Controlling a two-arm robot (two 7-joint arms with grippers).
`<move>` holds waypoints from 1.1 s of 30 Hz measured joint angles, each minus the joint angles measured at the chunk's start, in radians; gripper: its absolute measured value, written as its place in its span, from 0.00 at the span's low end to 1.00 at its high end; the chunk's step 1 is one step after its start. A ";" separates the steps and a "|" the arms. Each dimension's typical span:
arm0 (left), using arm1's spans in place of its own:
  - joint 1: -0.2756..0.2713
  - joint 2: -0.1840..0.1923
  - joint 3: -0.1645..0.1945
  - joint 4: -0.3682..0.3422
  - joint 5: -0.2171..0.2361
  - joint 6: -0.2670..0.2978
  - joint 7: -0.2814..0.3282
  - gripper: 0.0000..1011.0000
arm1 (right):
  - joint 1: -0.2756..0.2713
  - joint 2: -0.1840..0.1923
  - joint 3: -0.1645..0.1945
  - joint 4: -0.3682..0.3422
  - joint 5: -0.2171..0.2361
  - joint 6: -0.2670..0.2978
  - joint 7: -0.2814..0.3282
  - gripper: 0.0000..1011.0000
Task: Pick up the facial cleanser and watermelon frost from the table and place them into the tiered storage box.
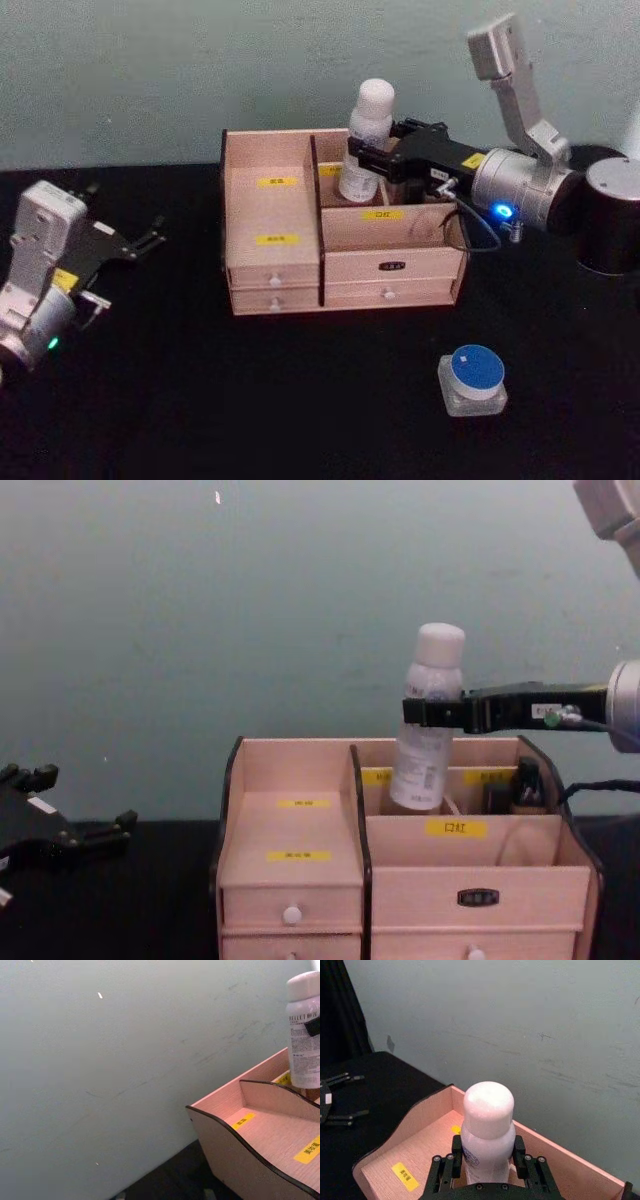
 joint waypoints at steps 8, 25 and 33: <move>0.000 0.000 0.000 0.000 0.000 0.000 0.000 0.99 | 0.008 -0.009 -0.007 0.026 -0.018 -0.009 0.004 0.60; 0.000 0.000 0.000 0.000 0.000 0.000 0.000 0.99 | 0.013 -0.036 -0.028 0.093 -0.064 -0.028 0.010 0.60; 0.000 0.000 0.000 0.000 0.000 0.000 0.000 0.99 | 0.014 -0.048 -0.031 0.121 -0.088 -0.031 0.009 0.60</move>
